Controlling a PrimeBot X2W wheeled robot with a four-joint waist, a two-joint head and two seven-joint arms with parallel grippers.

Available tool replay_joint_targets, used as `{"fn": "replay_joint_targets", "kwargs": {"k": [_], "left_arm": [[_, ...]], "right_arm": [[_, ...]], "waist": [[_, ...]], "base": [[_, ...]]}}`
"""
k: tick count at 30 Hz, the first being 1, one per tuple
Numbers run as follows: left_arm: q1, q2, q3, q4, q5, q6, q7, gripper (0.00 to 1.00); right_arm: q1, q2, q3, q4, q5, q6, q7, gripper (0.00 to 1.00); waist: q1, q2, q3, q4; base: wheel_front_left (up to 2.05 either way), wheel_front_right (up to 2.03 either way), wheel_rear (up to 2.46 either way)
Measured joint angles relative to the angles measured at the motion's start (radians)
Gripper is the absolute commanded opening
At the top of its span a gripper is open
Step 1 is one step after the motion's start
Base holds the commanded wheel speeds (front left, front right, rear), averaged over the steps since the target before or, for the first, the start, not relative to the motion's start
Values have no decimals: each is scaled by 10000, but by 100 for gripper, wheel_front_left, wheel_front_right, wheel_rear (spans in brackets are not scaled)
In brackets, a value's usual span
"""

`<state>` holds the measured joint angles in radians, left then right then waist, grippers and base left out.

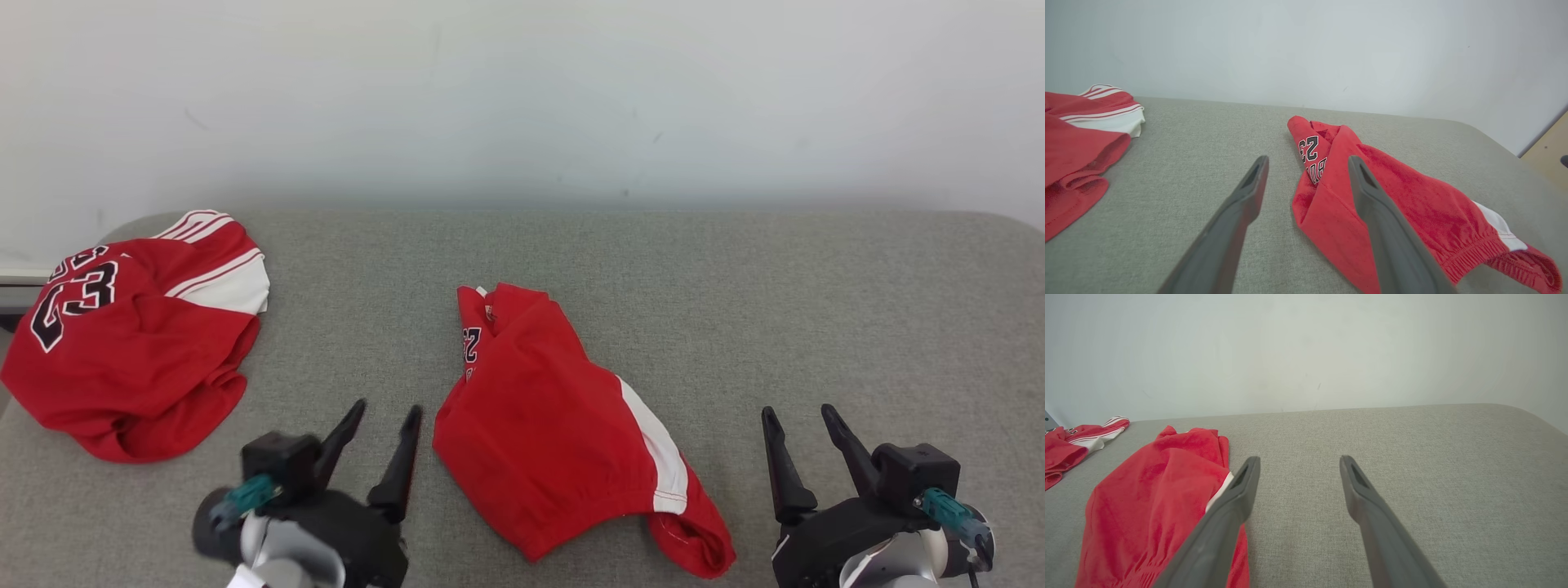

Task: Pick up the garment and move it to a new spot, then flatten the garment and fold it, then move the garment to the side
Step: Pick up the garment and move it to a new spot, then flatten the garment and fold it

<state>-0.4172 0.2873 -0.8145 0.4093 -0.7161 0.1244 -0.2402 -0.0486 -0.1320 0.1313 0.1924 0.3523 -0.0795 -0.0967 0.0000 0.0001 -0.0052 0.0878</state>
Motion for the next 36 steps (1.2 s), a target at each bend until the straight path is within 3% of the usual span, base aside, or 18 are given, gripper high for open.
{"fn": "replay_joint_targets", "kwargs": {"k": [10, 20, 27, 32, 36], "left_arm": [[1914, -35, 2556, 236, 1104, 0, -104, 100], [2826, -535, 4247, -633, 2146, 0, -113, 100], [3085, -938, 4704, -1290, 2840, 0, -113, 100], [3124, -1012, 4851, -1576, 3262, 0, -113, 100], [3129, -1135, 4959, -1770, 3436, 0, -113, 100]], "right_arm": [[220, 23, 8, -73, 12, -8, -2, 100], [397, 209, 230, -282, 209, 33, 61, 100], [705, 301, 462, -621, 683, 491, 374, 100], [1035, 155, 884, -694, 968, 980, 1185, 100], [991, 12, 1137, -675, 1032, 1074, 1768, 100]], "waist": [[0, 0, -89, 228], [0, 0, -32, 476], [0, 0, 0, 459], [0, -1, -3, 420], [0, 0, -12, 404]], "base": [[0, 0, 0], [0, 0, 0], [0, 0, 0], [0, 0, 0], [0, 0, 0]]}}
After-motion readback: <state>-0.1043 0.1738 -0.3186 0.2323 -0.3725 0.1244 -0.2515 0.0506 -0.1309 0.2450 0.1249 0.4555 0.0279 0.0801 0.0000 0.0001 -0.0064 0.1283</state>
